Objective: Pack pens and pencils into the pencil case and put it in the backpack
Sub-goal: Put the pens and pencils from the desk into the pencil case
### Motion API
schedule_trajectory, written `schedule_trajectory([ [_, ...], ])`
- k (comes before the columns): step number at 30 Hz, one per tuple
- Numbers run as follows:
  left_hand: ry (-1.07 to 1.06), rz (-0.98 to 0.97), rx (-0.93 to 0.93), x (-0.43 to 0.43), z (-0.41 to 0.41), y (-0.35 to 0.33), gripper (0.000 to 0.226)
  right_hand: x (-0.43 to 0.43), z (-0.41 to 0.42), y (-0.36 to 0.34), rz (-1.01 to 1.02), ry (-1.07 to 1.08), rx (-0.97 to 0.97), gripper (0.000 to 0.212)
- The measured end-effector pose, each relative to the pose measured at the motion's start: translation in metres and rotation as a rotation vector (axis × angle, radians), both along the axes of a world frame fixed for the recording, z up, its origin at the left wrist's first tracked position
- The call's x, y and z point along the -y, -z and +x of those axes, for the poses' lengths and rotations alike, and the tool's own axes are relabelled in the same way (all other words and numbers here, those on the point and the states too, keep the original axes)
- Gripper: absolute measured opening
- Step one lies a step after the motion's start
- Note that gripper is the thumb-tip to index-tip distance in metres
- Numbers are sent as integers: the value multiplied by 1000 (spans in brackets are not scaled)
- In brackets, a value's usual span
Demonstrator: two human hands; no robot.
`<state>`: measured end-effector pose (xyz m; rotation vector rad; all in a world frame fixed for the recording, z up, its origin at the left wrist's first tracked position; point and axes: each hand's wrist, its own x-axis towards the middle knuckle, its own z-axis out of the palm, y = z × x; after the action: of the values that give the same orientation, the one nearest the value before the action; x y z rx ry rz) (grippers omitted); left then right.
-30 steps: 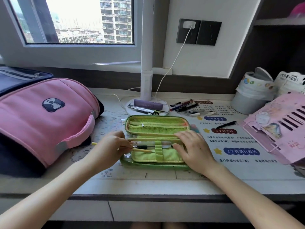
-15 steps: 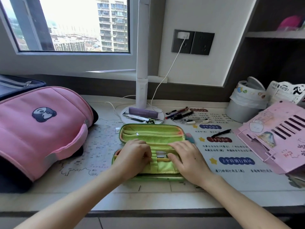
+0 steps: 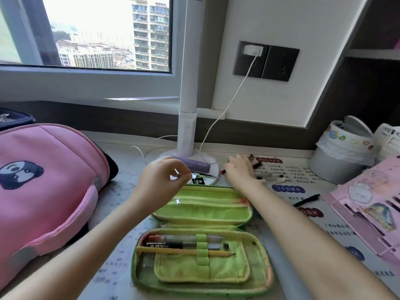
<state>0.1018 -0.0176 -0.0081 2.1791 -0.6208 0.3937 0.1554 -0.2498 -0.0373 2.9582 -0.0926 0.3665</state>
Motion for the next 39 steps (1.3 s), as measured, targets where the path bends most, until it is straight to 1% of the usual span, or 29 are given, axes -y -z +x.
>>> schedule_trajectory([
  [4,7,-31,-64,0,8,8,7,-5,9,1,-275,-185,-84,35],
  [6,-1,-33,-89,-1,9,11,7,-3,5,-2,-301,-268,-101,31],
  [7,-6,-38,-104,-2,9,11,6,0,4,-2,-333,-321,-70,25],
  [8,-9,-46,-121,-2,9,12,7,3,2,-3,-354,-361,3,16],
  [9,-7,-58,-141,-3,8,12,8,5,-2,-6,-352,-388,103,12],
  [11,-9,-118,-223,-4,3,10,11,4,-15,-10,-301,-417,337,18],
  [12,-11,-186,-303,-5,0,8,10,-1,-25,-12,-264,-427,445,15],
  [14,35,-399,-543,-3,-7,4,13,-19,-53,-14,-161,-500,625,8],
  [16,150,-606,-841,1,-14,-1,25,-45,-89,-14,-133,-634,730,10],
  [18,264,-695,-1079,5,-22,-5,36,-68,-125,-12,-158,-783,784,13],
  [19,312,-712,-1157,7,-27,-6,37,-77,-139,-10,-169,-842,792,12],
  [21,392,-793,-1254,10,-38,-8,28,-89,-159,-5,-177,-932,756,8],
  [23,438,-931,-1271,9,-49,-11,21,-91,-168,-1,-156,-973,722,9],
  [24,446,-964,-1233,6,-54,-9,21,-88,-171,1,-120,-971,708,9],
  [25,433,-934,-1133,1,-57,-7,20,-83,-172,3,-71,-936,701,13],
  [26,393,-819,-969,-6,-60,-2,17,-75,-175,7,-14,-859,684,20],
  [27,332,-627,-761,-16,-64,2,15,-65,-176,11,51,-748,655,23],
  [29,194,-165,-325,-39,-70,12,17,-45,-184,19,189,-509,577,23],
  [30,179,20,-148,-49,-72,18,18,-36,-188,23,242,-416,530,25],
  [31,189,149,-22,-58,-75,24,17,-30,-192,27,282,-357,480,28],
  [32,210,234,55,-66,-78,28,17,-27,-196,29,312,-325,432,30],
  [34,229,327,119,-77,-81,36,17,-27,-202,32,331,-307,373,32],
  [37,218,363,155,-84,-82,43,15,-29,-203,32,301,-315,357,32],
  [39,232,372,180,-79,-83,45,9,-30,-201,34,279,-317,346,32],
])
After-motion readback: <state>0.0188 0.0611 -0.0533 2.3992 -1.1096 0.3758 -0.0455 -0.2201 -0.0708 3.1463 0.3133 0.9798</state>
